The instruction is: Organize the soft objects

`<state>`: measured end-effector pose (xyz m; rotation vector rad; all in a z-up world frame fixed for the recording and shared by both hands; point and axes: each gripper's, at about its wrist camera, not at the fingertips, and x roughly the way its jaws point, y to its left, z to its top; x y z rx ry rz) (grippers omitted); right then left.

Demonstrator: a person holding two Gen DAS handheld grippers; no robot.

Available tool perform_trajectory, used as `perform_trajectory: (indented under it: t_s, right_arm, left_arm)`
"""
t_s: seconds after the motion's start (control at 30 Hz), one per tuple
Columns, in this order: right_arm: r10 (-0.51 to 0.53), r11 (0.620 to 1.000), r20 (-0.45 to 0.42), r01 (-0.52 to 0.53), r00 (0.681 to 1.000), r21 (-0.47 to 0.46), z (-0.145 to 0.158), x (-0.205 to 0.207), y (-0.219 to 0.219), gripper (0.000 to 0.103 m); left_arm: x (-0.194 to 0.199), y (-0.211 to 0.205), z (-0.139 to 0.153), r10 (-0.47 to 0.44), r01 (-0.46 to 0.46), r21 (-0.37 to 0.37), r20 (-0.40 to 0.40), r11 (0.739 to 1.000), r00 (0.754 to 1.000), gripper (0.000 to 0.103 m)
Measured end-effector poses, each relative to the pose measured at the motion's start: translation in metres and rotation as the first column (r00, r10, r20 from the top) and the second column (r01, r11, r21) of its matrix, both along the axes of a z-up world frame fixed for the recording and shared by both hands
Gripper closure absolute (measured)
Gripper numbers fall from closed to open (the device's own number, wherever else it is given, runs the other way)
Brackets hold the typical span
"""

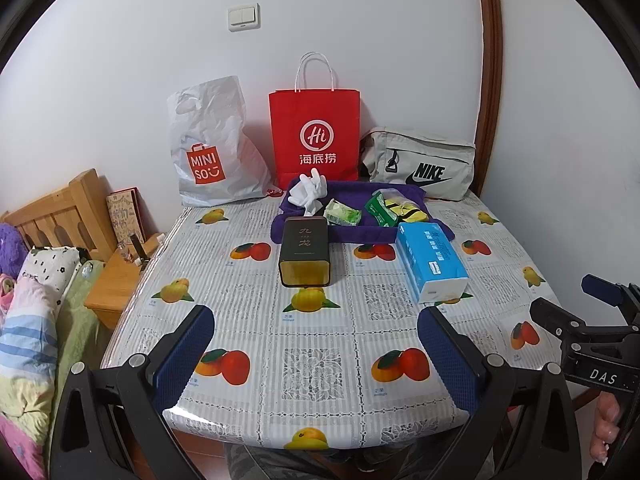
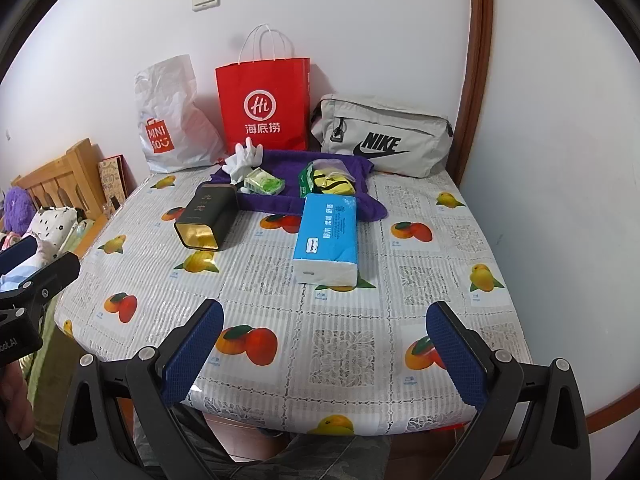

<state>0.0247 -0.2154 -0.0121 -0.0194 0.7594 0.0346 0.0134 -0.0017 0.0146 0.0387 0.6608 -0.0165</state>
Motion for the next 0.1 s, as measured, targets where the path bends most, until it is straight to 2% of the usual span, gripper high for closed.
perform_trajectory:
  t_s: [0.1]
  right_arm:
    - [0.001,1.0,-0.002,-0.001,1.0,0.0,-0.0012,0.0004,0.0014,0.003]
  left_arm:
    - [0.0001,0.0005,-0.0015,0.002,-0.002,-0.004,-0.001,1.0,1.0,0.0]
